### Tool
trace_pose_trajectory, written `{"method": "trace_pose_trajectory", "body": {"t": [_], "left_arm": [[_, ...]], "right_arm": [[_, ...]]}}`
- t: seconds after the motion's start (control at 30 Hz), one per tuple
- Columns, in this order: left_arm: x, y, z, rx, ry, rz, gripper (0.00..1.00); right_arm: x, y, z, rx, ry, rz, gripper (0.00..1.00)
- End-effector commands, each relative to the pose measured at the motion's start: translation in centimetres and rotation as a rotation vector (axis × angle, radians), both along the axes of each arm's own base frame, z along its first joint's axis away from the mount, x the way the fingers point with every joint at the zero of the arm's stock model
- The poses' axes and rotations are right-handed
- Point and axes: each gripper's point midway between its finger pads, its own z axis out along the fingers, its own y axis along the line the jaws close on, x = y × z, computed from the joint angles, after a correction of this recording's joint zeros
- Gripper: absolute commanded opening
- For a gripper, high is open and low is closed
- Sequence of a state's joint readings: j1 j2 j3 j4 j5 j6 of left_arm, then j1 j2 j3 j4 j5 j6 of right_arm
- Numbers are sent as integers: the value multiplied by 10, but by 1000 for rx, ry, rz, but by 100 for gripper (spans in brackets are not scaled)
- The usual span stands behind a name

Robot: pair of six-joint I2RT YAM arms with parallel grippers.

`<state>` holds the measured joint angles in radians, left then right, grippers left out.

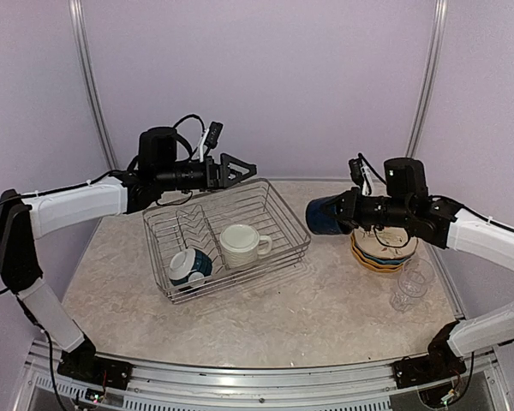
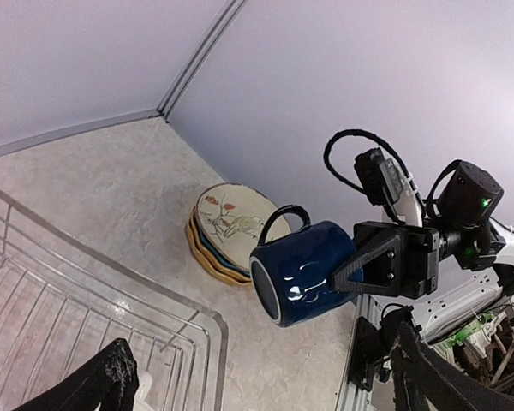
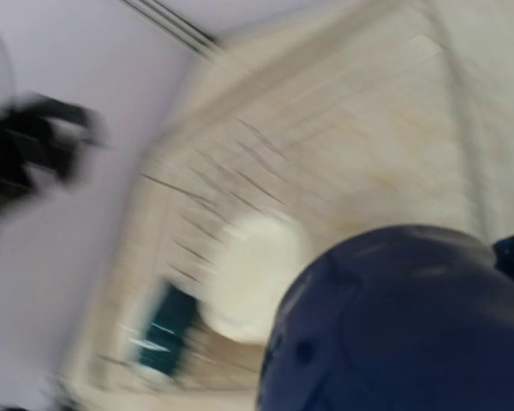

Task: Unload the mixed dishes from the dish rack
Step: Place the cup at the center of the board.

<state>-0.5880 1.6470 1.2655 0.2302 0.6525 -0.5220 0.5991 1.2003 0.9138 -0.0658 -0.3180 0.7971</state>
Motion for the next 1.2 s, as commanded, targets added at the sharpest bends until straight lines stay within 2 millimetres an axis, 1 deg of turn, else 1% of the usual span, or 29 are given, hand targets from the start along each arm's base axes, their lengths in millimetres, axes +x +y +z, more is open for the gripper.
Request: {"method": "trace_pose_trajectory", "body": {"t": [0.0, 0.03, 0.1, 0.13, 0.17, 0.2, 0.23, 0.27, 0.37, 0.43, 0.5, 0.57, 0.7, 0.73, 0.83, 0.97, 1.03, 1.07, 1.13, 1.17], "left_arm": [[15, 32, -39, 247, 175, 151, 98], [18, 35, -49, 290, 216, 165, 98], [18, 38, -63, 367, 270, 169, 96], [17, 38, -67, 399, 283, 170, 96], [18, 36, -78, 445, 300, 171, 96], [17, 34, -79, 478, 294, 171, 96], [15, 30, -85, 517, 291, 163, 96], [13, 27, -93, 558, 290, 158, 96], [8, 22, -105, 652, 277, 163, 96], [5, 21, -112, 677, 282, 166, 96], [4, 26, -111, 681, 291, 185, 96], [1, 34, -112, 690, 304, 206, 96], [-12, 55, -112, 728, 339, 252, 96], [-16, 61, -110, 738, 348, 267, 97], [-32, 82, -119, 794, 414, 321, 98], [-56, 103, -127, 876, 501, 389, 99], [-67, 109, -132, 927, 534, 417, 99], [-69, 114, -133, 956, 540, 450, 99], [-77, 123, -140, 1011, 585, 492, 99], [-80, 125, -142, 1028, 597, 504, 99]], "right_arm": [[-13, -19, -42, -339, 61, 31, 0], [-19, -23, -52, -398, 84, 35, 0], [-33, -26, -66, -486, 119, 62, 0], [-39, -26, -72, -523, 136, 79, 0], [-46, -27, -80, -569, 160, 92, 0], [-54, -29, -88, -619, 186, 101, 0], [-59, -36, -97, -670, 221, 87, 0], [-67, -41, -106, -717, 257, 90, 0], [-85, -65, -133, -844, 365, 44, 0], [-93, -75, -144, -888, 406, 24, 0], [-100, -81, -157, -906, 435, 16, 0], [-103, -85, -166, -920, 458, 7, 0], [-103, -94, -180, -965, 482, -25, 1], [-102, -96, -182, -979, 484, -36, 3], [-100, -102, -188, -1010, 489, -66, 9], [-100, -109, -198, -1049, 507, -91, 13], [-99, -110, -199, -1052, 506, -99, 16], [-99, -110, -199, -1052, 504, -98, 18], [-98, -109, -198, -1042, 496, -100, 23], [-98, -108, -196, -1038, 490, -100, 26]]}}
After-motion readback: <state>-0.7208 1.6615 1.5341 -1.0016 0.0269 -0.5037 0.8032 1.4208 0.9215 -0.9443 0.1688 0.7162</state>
